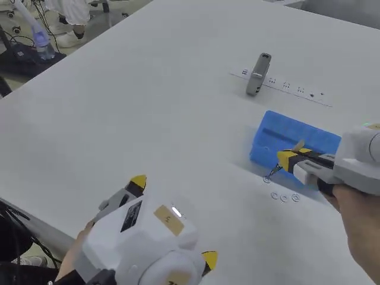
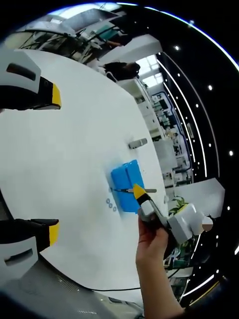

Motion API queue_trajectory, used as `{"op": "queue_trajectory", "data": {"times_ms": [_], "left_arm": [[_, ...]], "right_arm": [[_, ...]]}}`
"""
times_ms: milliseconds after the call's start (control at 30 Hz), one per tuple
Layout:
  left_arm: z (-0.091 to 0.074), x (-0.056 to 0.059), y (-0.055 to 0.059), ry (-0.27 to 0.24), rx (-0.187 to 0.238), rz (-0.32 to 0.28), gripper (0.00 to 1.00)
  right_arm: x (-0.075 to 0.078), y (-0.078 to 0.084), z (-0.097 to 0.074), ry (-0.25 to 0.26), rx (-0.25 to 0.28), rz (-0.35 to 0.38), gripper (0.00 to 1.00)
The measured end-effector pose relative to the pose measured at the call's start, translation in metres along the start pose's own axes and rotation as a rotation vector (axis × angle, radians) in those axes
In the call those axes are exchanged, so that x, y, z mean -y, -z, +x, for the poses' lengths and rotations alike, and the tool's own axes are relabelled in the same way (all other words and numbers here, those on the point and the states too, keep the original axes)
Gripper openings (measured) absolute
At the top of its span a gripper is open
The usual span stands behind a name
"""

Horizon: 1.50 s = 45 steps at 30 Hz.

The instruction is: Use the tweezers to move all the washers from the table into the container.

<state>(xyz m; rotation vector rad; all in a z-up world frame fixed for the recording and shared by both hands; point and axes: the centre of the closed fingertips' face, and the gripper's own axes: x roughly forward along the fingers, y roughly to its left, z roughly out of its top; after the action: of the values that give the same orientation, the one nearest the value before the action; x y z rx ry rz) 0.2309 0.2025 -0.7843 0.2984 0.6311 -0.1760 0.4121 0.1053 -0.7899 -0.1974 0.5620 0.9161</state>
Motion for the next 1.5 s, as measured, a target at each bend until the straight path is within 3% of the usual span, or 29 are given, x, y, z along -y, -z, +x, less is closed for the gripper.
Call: {"op": "queue_trajectory", "data": {"times_ms": [533, 667, 900, 1100, 1300, 1500], "left_arm": [[0.000, 0.000, -0.001, -0.001, 0.002, 0.007, 0.92], [0.000, 0.000, 0.001, -0.004, -0.005, 0.009, 0.91], [0.001, -0.001, 0.001, -0.005, -0.010, 0.014, 0.91], [0.001, 0.000, 0.001, -0.004, -0.011, 0.017, 0.91], [0.001, 0.000, 0.002, -0.004, -0.012, 0.017, 0.91], [0.002, 0.000, 0.003, -0.005, -0.018, 0.025, 0.90]], "right_arm": [[0.004, 0.008, 0.005, 0.041, 0.001, -0.009, 0.02], [0.005, 0.006, 0.007, 0.059, 0.030, 0.101, 0.02], [0.008, 0.003, 0.009, 0.087, 0.042, 0.121, 0.02], [0.002, 0.004, 0.011, 0.091, 0.044, 0.096, 0.02], [-0.007, 0.007, 0.011, 0.108, 0.002, -0.058, 0.01], [-0.010, 0.011, 0.012, 0.104, -0.027, -0.106, 0.00]]}}
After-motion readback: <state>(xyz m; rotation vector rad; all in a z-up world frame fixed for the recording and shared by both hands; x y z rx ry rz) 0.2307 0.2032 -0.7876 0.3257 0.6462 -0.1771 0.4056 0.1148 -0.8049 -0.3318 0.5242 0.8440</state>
